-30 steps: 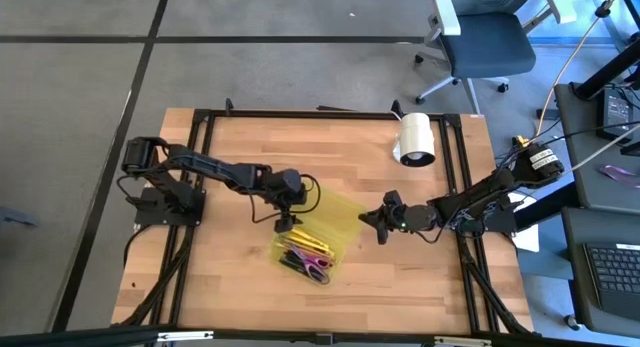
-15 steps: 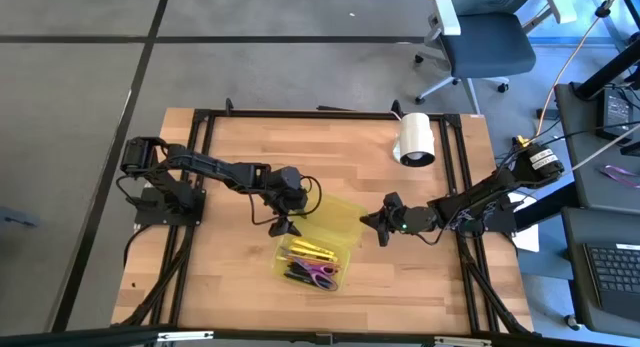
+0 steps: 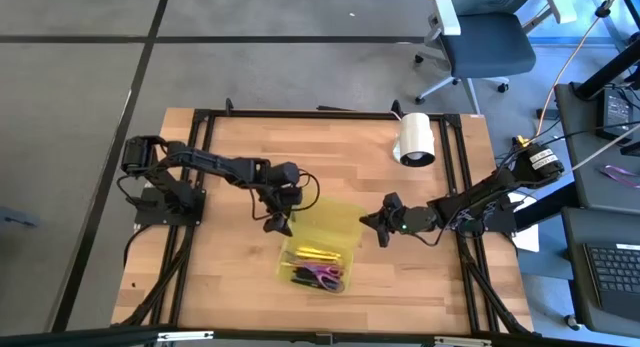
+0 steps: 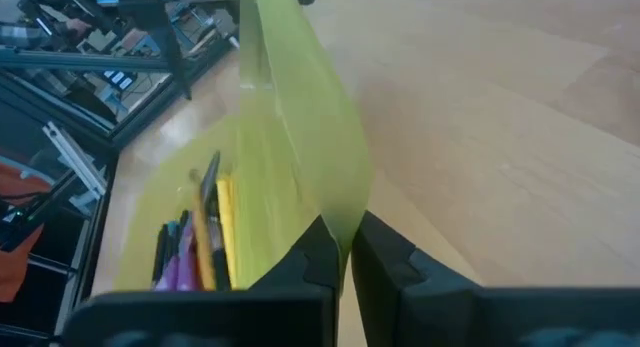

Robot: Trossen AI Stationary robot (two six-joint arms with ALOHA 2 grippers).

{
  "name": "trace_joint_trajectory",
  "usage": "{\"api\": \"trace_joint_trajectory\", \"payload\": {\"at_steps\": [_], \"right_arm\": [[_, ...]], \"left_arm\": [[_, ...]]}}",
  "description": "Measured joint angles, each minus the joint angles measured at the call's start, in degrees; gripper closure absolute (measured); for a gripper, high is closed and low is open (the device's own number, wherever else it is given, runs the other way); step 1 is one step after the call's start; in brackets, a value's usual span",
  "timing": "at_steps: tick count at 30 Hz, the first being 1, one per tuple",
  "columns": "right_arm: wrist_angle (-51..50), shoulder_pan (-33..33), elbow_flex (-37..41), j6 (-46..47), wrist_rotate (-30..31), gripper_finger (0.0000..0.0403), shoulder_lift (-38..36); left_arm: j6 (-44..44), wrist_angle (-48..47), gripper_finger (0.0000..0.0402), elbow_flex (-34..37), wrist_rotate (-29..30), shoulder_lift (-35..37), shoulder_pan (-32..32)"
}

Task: Pick & place school supplies into a supply box
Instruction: Close the yellow supply box

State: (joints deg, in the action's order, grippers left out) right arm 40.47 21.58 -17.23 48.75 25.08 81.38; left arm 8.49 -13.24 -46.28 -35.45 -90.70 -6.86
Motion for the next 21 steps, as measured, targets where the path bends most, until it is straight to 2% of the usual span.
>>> {"api": "trace_joint_trajectory", "payload": {"at_steps": [8,16,21], "right_arm": [[0.0,0.0,0.0,-0.2,-0.6,0.0381,0.0],[-0.1,0.0,0.0,-1.1,-1.0,0.0381,0.0],[0.7,0.0,-0.1,-1.7,-1.2,0.0382,-0.1]], "left_arm": [[1.6,-0.3,0.0089,0.0,-4.6,0.0,-1.2],[3.4,-0.4,0.0089,0.0,-13.7,0.4,-1.9],[3.8,-1.9,0.0089,0.0,-13.9,2.7,-3.0]]}}
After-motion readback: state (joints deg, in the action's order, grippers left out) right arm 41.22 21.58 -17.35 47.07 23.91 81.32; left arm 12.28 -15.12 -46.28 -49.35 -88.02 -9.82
